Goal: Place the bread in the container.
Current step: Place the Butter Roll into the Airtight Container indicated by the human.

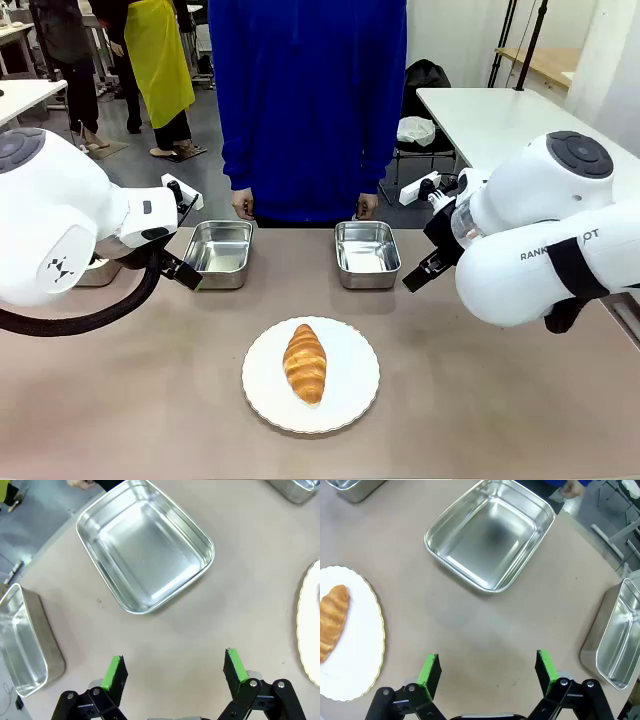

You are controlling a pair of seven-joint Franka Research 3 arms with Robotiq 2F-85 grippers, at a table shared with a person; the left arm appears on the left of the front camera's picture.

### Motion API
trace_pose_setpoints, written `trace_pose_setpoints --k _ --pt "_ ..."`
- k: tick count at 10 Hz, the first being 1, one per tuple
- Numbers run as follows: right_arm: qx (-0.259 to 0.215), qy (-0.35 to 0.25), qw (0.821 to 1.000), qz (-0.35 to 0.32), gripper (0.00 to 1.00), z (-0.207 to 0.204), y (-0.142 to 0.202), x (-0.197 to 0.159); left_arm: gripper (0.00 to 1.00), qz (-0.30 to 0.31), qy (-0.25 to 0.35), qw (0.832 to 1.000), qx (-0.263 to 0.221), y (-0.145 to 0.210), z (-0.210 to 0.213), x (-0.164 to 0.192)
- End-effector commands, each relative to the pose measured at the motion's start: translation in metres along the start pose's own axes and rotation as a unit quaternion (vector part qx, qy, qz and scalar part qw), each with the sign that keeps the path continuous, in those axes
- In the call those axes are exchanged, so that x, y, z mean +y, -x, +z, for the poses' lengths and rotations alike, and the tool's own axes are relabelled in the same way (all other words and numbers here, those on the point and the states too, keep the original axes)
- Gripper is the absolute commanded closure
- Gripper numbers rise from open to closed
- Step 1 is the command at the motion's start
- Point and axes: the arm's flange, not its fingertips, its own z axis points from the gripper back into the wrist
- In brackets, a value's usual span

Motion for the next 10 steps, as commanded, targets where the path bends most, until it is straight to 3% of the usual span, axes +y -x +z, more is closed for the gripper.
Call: trace_pose_setpoints --k 1,8,10 --pt "0.0 0.0 1.0 0.0 0.0 0.0 0.0 0.0 0.0 0.0 0.0 1.0 0.0 0.0 0.0 0.0" --pt "0.0 0.0 1.0 0.0 0.0 0.0 0.0 0.0 0.0 0.0 0.0 1.0 0.0 0.0 0.0 -0.001" --pt "-0.015 -0.006 1.0 0.0 0.0 0.022 -0.019 -0.012 0.0 -0.02 0.051 0.998 -0.024 -0.027 0.042 0.024"
